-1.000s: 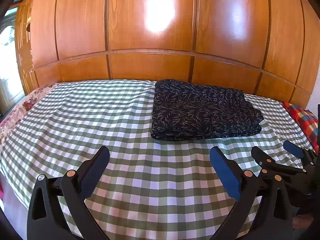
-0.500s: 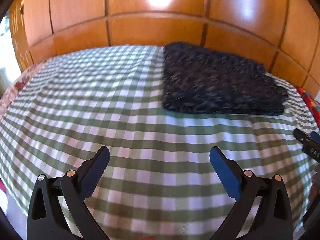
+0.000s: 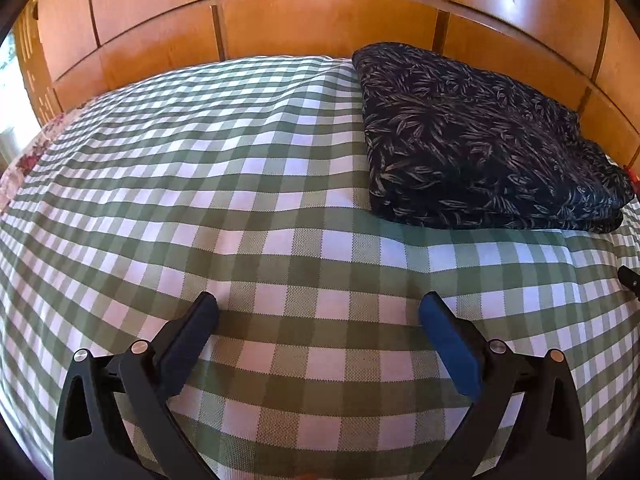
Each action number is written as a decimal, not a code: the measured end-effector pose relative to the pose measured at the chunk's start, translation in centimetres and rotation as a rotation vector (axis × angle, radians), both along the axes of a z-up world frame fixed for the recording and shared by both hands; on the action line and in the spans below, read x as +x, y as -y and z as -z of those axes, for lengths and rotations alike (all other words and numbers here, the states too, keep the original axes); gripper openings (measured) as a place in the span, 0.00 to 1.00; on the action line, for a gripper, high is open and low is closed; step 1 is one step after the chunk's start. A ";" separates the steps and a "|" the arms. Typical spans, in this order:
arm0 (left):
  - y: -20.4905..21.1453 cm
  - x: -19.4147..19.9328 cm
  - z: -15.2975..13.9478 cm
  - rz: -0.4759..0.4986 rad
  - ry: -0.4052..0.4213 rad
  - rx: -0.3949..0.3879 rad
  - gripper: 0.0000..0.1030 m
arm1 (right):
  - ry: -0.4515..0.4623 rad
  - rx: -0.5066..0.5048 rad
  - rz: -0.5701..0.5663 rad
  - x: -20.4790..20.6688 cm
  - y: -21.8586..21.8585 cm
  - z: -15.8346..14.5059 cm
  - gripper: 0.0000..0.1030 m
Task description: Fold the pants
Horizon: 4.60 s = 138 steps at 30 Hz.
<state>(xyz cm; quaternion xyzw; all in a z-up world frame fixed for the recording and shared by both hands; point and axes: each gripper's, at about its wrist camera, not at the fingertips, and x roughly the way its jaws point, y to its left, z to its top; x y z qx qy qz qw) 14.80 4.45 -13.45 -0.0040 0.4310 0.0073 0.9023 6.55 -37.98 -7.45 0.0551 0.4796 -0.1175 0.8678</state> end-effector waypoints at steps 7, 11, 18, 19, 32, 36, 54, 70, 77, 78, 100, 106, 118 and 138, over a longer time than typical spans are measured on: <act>-0.1 0.0 0.2 0.003 0.007 -0.009 0.97 | 0.005 0.035 0.000 0.1 0.2 0.1 0.98; -0.2 0.1 0.1 0.004 0.007 -0.011 0.97 | 0.005 0.035 0.000 0.1 0.3 0.0 0.98; -0.2 0.0 0.2 0.004 0.007 -0.010 0.97 | 0.005 0.035 0.000 0.1 0.3 0.0 0.98; -0.2 0.0 0.2 0.004 0.007 -0.011 0.97 | 0.005 0.035 0.000 0.1 0.3 0.0 0.98; -0.2 0.0 0.1 0.004 0.007 -0.011 0.97 | 0.005 0.035 -0.001 0.1 0.3 0.0 0.98; -0.1 -0.1 0.1 0.004 0.007 -0.010 0.97 | 0.005 0.035 -0.001 0.1 0.3 0.0 0.98; -0.1 -0.1 0.0 0.004 0.007 -0.013 0.97 | 0.005 0.035 -0.002 0.1 0.3 0.1 0.98; 0.0 -0.2 0.0 0.005 0.007 -0.013 0.97 | 0.004 0.035 -0.002 0.1 0.3 0.1 0.98; 0.0 -0.2 0.0 0.005 0.007 -0.013 0.97 | 0.004 0.035 -0.002 0.1 0.3 0.1 0.98; 0.0 -0.2 0.0 0.005 0.007 -0.012 0.97 | 0.004 0.035 -0.002 0.1 0.3 0.0 0.98; 0.0 -0.1 0.0 0.004 0.008 -0.014 0.97 | 0.001 0.035 -0.005 0.1 0.4 0.0 0.98; -0.1 -0.1 0.0 0.004 0.008 -0.014 0.97 | 0.001 0.038 -0.006 0.2 0.4 0.1 0.98; 0.1 -0.2 0.0 0.003 0.008 -0.013 0.97 | 0.003 0.049 -0.006 -0.1 0.3 0.1 0.98; 0.2 -0.3 0.1 0.003 0.009 -0.014 0.97 | 0.004 0.051 -0.007 -0.2 0.4 0.1 0.98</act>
